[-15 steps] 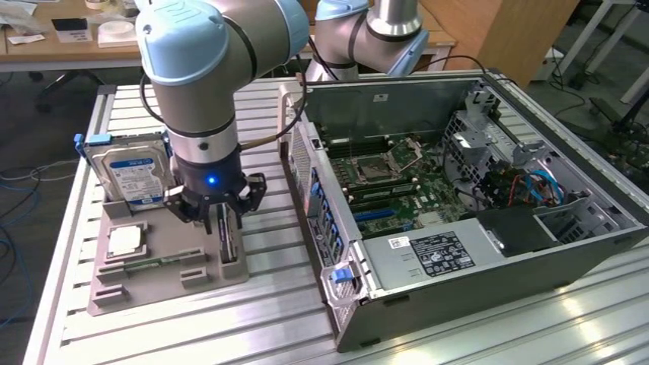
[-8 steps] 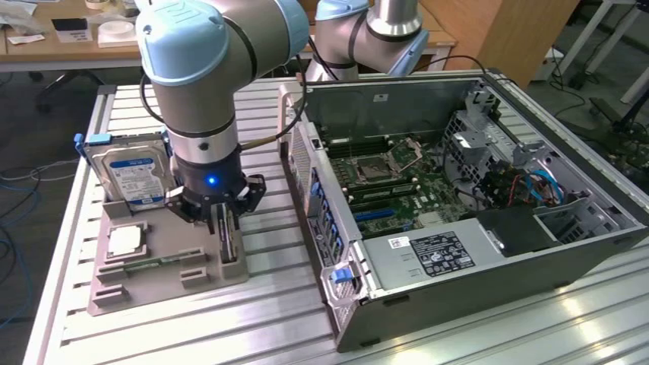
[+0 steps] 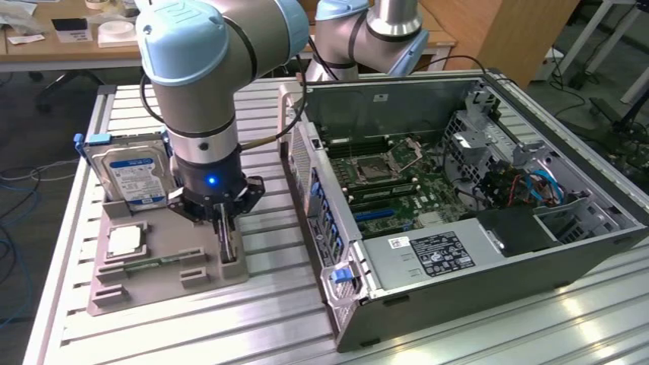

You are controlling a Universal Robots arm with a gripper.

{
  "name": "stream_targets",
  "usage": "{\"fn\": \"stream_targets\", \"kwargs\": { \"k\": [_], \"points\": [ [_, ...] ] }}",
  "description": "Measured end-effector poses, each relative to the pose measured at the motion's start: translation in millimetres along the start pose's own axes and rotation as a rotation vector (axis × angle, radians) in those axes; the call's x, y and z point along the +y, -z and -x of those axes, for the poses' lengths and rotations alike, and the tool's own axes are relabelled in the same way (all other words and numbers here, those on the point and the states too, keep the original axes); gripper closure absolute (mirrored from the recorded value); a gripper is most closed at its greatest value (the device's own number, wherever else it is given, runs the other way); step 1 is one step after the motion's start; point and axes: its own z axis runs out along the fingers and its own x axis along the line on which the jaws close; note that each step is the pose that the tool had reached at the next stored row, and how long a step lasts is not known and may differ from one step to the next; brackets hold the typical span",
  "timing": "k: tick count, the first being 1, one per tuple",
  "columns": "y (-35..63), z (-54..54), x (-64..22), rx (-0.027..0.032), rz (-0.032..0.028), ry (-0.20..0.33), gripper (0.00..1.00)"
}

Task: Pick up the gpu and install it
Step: 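Pick up the gpu and move the gpu toward the slot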

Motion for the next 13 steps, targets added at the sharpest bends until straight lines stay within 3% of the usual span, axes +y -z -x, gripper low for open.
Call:
{"fn": "stream_targets", "kwargs": {
  "k": [1,13],
  "points": [
    [0.0,0.1,0.0,0.0000,0.0001,0.000,0.72],
    [1.4,0.8,0.1,0.0000,0.0001,0.000,0.72]
  ]
}}
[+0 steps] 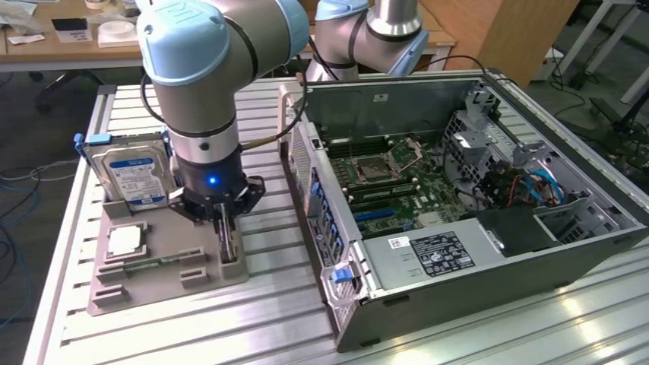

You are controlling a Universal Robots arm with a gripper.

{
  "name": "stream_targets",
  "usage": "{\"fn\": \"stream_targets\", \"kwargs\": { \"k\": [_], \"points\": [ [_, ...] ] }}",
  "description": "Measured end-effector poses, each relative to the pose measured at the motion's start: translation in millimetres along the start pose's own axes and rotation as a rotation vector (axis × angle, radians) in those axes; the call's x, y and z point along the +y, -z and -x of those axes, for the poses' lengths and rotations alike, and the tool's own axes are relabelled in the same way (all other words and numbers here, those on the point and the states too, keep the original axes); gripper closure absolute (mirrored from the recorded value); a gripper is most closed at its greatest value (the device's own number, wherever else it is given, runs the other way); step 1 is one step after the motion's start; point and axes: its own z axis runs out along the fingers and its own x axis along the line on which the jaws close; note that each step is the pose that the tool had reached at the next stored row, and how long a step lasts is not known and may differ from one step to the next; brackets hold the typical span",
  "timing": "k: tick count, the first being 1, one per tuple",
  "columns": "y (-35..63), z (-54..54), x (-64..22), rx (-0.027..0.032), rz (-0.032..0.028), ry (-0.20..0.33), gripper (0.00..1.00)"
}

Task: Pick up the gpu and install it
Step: 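Pick up the gpu and move the gpu toward the slot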

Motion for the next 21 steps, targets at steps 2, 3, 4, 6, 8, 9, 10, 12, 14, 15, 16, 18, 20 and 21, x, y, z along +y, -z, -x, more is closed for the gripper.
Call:
{"fn": "stream_targets", "kwargs": {
  "k": [2,3,4,6,8,9,10,12,14,15,16,18,20,21],
  "points": [
    [5.0,0.0,0.2,0.0001,-0.0001,0.000,0.72],
    [8.0,0.1,0.3,0.0001,-0.0001,0.000,0.72],
    [10.8,0.1,0.4,0.0001,0.0000,0.000,0.72],
    [16.8,0.2,0.6,0.0001,0.0000,0.000,0.72],
    [23.1,0.3,0.9,0.0001,-0.0001,0.000,0.72],
    [26.2,0.4,1.0,0.0002,-0.0001,0.000,0.72],
    [29.2,0.4,1.2,0.0001,0.0000,0.000,0.72],
    [34.6,0.5,1.4,0.0001,0.0000,0.000,0.72],
    [40.3,0.6,1.6,0.0001,0.0000,0.000,0.72],
    [43.1,0.7,1.7,0.0001,0.0000,0.000,0.72],
    [46.0,0.7,1.8,0.0001,0.0000,0.000,0.72],
    [52.3,0.8,2.1,0.0001,-0.0001,0.000,0.72],
    [58.7,0.9,2.3,0.0002,-0.0001,0.000,0.72],
    [62.0,1.0,2.5,0.0001,-0.0001,-0.001,0.72]
  ]
}}
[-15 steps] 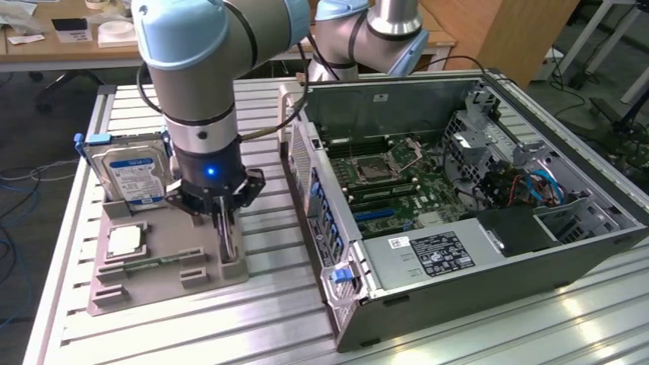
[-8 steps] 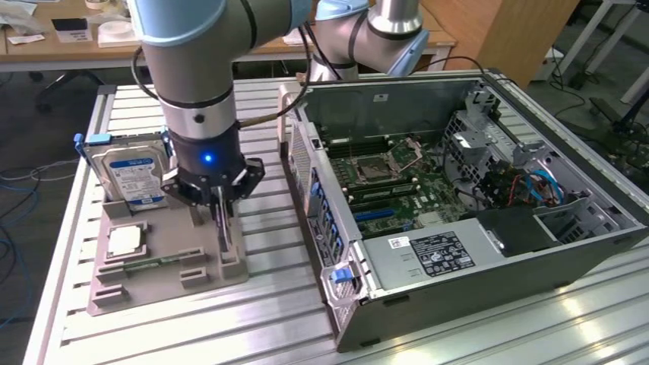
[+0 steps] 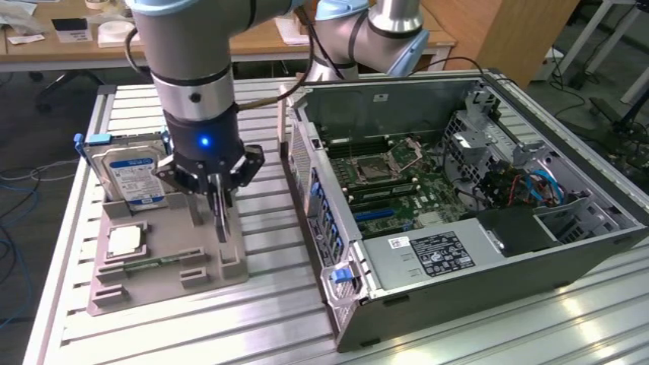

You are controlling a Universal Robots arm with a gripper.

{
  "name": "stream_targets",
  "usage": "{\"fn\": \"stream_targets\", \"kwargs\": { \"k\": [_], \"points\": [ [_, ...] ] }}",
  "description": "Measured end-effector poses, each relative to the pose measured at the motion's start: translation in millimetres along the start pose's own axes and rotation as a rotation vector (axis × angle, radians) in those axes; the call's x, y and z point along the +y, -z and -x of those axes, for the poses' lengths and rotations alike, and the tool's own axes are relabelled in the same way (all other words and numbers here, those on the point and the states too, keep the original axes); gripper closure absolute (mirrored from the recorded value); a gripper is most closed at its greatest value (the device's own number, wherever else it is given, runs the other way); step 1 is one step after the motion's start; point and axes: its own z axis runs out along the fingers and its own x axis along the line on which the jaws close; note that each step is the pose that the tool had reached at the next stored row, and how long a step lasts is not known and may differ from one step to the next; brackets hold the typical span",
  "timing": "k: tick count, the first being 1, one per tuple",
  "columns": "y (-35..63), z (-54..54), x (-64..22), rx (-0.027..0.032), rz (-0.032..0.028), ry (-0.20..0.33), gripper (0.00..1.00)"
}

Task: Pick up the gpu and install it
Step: 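Pick up the gpu and move the gpu toward the slot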

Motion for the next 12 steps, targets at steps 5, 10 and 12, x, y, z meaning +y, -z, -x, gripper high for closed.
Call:
{"fn": "stream_targets", "kwargs": {
  "k": [5,10,12],
  "points": [
    [15.5,0.3,0.6,0.0000,0.0000,0.000,0.72],
    [29.6,0.5,1.2,-0.0001,-0.0001,-0.001,0.72],
    [29.7,0.5,1.2,0.0000,0.0002,-0.002,0.72]
  ]
}}
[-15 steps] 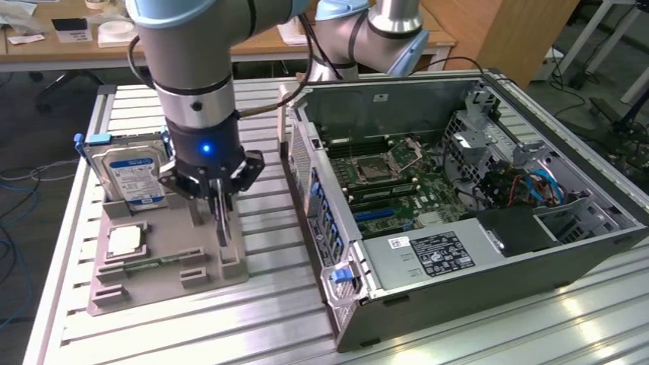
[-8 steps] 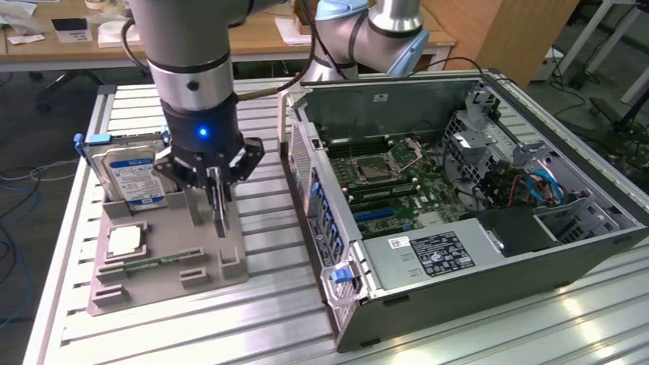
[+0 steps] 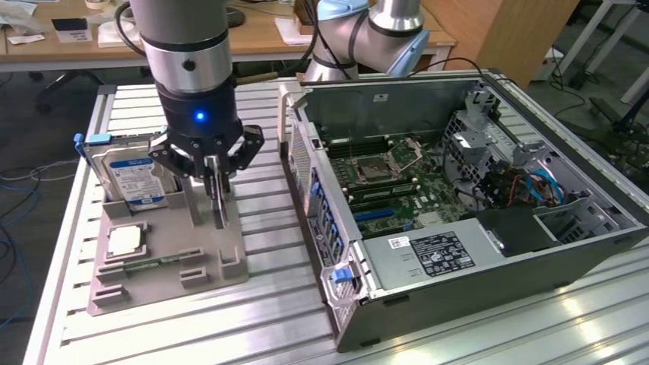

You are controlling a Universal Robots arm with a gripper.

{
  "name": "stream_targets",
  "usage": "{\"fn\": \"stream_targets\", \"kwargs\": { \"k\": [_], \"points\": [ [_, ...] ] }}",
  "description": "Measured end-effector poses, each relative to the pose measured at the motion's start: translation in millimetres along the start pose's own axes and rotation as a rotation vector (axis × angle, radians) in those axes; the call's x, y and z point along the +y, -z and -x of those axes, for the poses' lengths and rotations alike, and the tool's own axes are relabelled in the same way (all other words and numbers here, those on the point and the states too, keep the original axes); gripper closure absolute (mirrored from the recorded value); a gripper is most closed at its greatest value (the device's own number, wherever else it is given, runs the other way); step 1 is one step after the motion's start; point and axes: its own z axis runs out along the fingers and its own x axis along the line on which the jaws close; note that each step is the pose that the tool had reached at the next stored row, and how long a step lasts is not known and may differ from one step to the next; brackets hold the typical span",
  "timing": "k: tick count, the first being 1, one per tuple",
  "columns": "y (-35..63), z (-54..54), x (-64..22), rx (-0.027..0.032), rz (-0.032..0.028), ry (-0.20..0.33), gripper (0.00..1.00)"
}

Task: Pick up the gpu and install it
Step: 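Pick up the gpu and move the gpu toward the slot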

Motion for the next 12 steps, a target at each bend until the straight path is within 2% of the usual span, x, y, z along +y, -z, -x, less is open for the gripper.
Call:
{"fn": "stream_targets", "kwargs": {
  "k": [5,12],
  "points": [
    [2.3,0.1,0.1,0.0005,-0.0007,0.000,0.72],
    [22.4,0.4,0.9,0.0002,-0.0010,0.000,0.72]
  ]
}}
